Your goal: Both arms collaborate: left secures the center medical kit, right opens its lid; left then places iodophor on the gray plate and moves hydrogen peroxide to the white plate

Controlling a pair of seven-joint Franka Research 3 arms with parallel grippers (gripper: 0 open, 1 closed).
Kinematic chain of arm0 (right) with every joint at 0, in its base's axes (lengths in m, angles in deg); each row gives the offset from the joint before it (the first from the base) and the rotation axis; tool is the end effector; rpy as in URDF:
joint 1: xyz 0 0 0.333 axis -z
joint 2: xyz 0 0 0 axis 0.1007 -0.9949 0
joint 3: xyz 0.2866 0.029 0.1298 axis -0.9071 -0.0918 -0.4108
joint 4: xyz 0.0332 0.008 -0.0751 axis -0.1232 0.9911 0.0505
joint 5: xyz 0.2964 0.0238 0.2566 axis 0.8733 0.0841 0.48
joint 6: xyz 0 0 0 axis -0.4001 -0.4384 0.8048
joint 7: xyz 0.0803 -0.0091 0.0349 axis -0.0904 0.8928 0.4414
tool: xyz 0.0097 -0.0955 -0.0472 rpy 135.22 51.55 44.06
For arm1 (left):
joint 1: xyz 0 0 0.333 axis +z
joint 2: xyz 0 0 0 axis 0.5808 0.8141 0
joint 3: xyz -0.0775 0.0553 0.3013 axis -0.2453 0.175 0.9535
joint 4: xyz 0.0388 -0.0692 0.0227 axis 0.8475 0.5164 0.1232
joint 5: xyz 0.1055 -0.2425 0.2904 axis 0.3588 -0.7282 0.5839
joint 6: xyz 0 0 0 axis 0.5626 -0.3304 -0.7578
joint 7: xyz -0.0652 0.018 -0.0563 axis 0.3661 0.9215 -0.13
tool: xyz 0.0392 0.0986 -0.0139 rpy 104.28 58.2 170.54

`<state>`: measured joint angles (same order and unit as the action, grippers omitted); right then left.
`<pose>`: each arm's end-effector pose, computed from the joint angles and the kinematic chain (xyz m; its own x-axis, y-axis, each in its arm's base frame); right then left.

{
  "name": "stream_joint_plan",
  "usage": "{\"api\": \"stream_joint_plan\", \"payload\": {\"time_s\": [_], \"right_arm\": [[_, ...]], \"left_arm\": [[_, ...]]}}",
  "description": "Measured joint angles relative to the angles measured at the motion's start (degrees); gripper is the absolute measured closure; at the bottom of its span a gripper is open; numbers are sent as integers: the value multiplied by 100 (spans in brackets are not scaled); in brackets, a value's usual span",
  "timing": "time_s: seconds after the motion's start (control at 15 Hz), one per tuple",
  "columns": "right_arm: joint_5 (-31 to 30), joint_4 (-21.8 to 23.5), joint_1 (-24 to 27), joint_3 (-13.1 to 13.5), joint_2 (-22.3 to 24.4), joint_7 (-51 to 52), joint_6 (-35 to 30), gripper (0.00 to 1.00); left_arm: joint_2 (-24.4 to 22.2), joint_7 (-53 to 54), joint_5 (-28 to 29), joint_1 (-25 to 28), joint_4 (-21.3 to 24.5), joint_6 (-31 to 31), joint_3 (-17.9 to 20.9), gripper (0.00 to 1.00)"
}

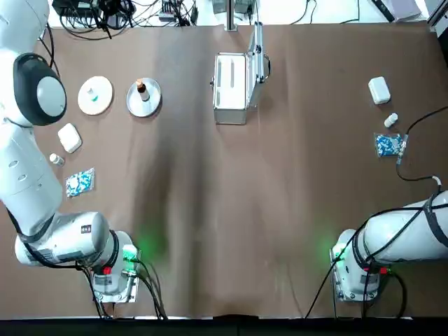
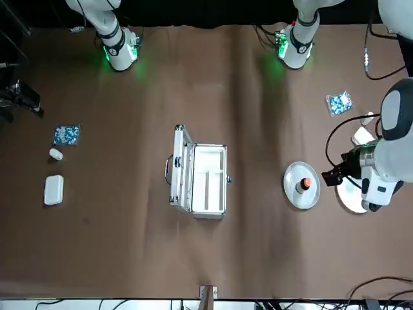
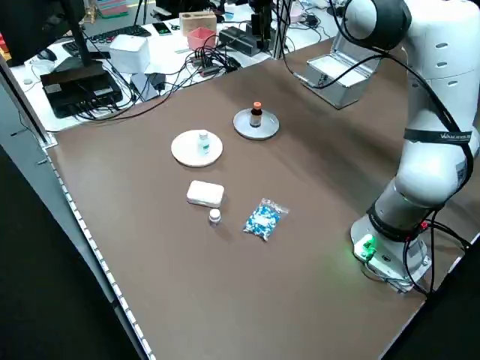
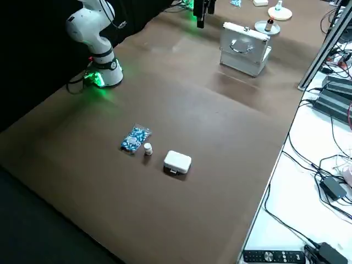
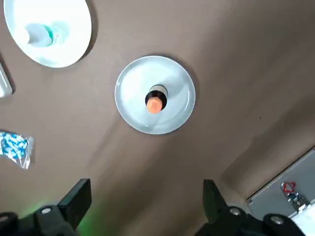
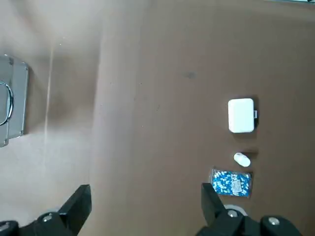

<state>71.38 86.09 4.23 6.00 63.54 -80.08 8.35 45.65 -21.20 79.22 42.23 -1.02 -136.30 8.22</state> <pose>0.5601 -0.0087 0.6657 0.9938 0.1007 0.0461 0.1017 -0.9946 -0.0193 0.6699 -0.0630 0.4922 0.8246 0.5197 -0.2235 0.5221 -0.8512 -0.0529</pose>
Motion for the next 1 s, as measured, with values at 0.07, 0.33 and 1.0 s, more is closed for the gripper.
{"api": "stream_joint_plan", "payload": {"time_s": [0.07, 0.33, 1.0], "right_arm": [[0, -1, 3, 3, 0, 0, 0, 1], [-4, -96, 3, 3, 1, 2, 5, 1], [-9, -182, 30, 48, 2, 500, 2, 1]], "left_arm": [[-31, 169, 5, 1, 0, 0, 0, 0], [-185, 940, 264, 1, -1, -4, -22, 0], [-486, 2223, 319, 231, -5, -16, -1, 0]]}}
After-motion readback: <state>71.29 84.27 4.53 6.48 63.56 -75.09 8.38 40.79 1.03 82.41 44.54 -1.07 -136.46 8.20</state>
